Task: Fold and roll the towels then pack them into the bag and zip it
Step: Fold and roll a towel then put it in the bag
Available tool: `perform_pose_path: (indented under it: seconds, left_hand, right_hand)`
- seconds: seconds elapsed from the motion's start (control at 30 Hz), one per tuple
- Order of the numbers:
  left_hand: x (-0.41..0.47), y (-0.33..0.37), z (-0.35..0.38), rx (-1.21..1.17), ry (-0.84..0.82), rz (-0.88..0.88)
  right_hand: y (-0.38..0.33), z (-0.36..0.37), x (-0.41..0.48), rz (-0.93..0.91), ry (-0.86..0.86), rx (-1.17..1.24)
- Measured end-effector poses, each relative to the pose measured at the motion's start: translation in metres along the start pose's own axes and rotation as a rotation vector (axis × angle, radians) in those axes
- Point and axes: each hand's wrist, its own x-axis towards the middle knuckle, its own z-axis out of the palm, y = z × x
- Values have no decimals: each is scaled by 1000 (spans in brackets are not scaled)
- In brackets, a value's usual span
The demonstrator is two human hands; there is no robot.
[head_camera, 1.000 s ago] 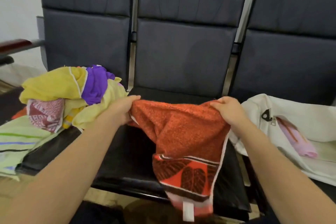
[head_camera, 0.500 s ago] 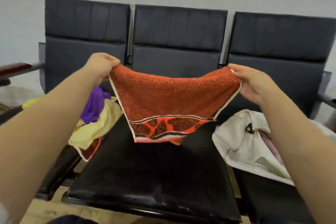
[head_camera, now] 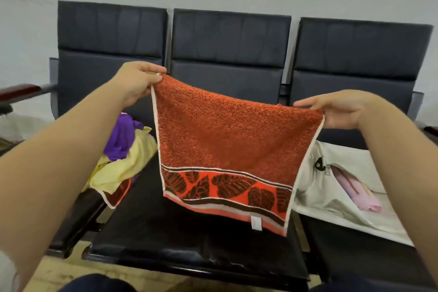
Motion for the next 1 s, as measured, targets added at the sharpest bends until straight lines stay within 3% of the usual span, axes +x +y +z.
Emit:
perform_pose_path:
  seconds: [0.07, 0.17, 0.33, 0.47, 0.53, 0.63, 0.8, 0.9, 1.0]
  left_hand:
    - [0, 1, 3, 69, 31, 30]
    - [1, 4, 8, 83, 108, 64]
    - [0, 10, 11, 28, 133, 28]
    - [-3, 11, 3, 540, 166, 212]
    - [-4, 13, 4, 578, 242, 276]
    - [-4, 16, 5, 378, 262, 288]
    - [-11, 27, 5, -278, 65, 202]
    - [-13, 28, 7, -392, 29, 142]
    - [-9, 15, 3, -389, -58, -30]
  right_hand:
    - [4, 1, 5, -42, 81, 108]
    - [8, 1, 14, -283, 278, 118]
    - [3, 0, 5, -549, 519, -429]
    - [-6, -2, 4, -669, 663, -680]
    - [-8, -4, 4, -702, 667, -709]
    - [-9, -4, 2, -705, 593, -427]
    - [-13, 6, -5, -693, 474, 112]
    - [-13, 5, -2, -564, 489, 248]
    - [-5, 3, 12, -407, 566, 244]
